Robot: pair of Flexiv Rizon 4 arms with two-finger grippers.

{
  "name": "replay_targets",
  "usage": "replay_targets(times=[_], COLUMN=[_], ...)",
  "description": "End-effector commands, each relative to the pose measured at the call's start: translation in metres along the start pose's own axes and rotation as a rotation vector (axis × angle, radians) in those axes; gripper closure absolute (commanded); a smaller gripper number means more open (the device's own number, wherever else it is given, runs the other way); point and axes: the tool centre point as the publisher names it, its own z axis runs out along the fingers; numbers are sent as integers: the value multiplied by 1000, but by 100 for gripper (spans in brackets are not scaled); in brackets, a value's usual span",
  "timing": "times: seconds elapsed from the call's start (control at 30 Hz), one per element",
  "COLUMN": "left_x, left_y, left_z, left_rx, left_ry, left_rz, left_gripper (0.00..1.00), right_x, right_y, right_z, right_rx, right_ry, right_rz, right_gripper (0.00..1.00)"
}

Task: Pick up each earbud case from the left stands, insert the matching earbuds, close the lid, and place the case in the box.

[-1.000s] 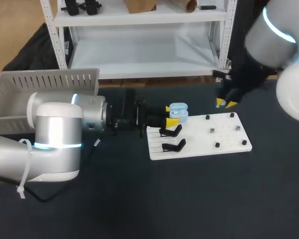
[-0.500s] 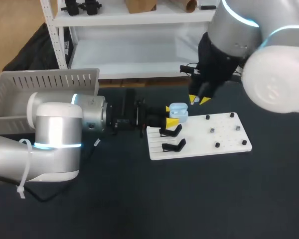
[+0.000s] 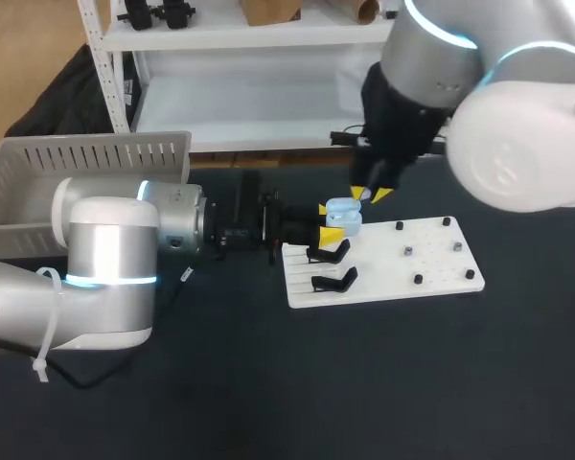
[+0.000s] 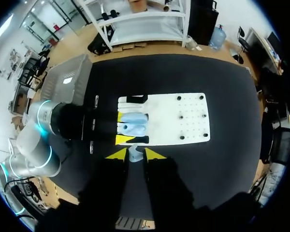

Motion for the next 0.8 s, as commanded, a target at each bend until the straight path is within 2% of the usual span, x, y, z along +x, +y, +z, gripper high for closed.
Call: replay_targets(times=[0.03, 0.33, 0.8], left_x=[0, 0, 0], left_y=[-1, -1, -1], left_z=[0, 0, 0], left_rx=[-5, -5, -5], left_ry=[-1, -1, -1], left_rz=[1, 1, 1], left_gripper=[100, 100, 100], right_x=[-6, -13, -17], right_y=[12, 20, 20], right_z=[8, 20, 40], right_rx=[26, 22, 14], right_ry=[23, 45, 73], right_rz=[-21, -26, 18], right_gripper=[100, 100, 100])
